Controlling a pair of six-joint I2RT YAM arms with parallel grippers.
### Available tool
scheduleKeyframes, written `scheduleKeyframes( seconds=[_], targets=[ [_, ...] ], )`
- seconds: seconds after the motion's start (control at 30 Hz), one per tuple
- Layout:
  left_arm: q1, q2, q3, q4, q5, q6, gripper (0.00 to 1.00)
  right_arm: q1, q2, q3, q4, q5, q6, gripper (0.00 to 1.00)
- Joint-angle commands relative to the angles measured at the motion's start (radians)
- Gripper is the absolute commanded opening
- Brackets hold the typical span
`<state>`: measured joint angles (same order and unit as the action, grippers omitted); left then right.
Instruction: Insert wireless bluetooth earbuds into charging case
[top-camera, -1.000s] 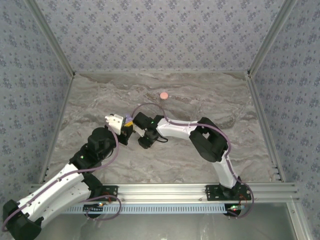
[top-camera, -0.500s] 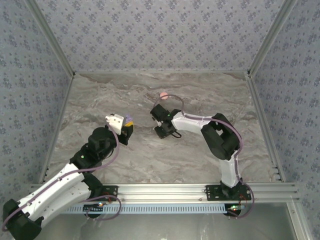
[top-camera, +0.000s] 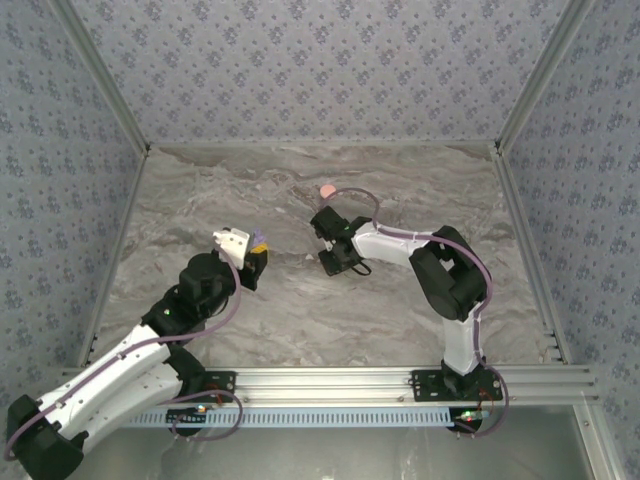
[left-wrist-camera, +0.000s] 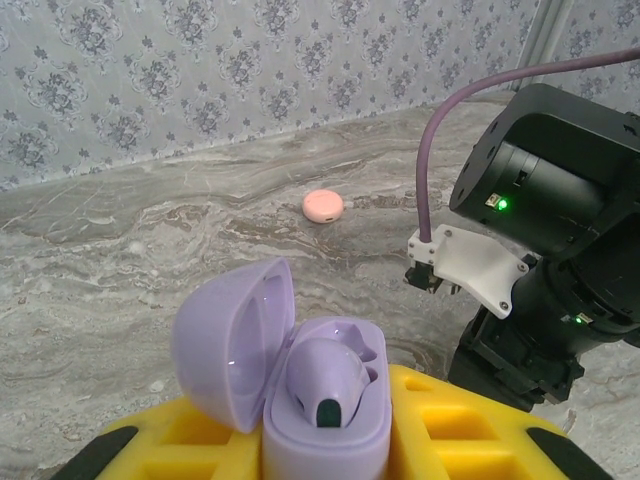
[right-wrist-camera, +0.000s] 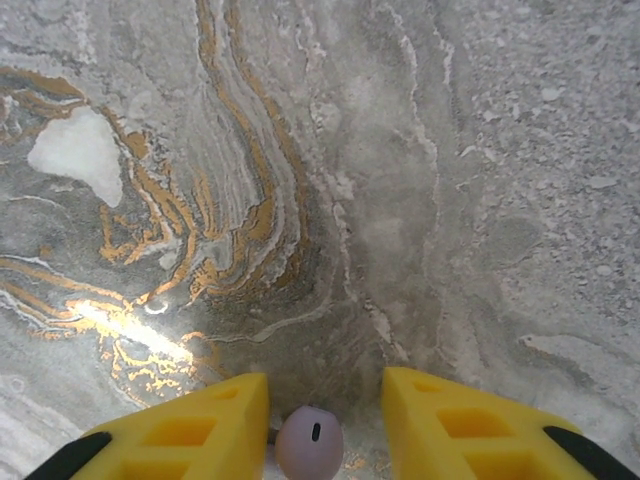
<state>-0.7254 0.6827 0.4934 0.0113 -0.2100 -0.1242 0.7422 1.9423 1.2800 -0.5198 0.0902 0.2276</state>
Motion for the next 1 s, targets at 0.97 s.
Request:
scheduleKeyframes(
  seconds=[0.97],
  targets=[
    [0.006, 0.003, 0.015, 0.032, -0.001, -0.001, 0.28, 0.017, -0.009, 0.045, -0.243, 0.136, -0.019, 0.41]
  ],
)
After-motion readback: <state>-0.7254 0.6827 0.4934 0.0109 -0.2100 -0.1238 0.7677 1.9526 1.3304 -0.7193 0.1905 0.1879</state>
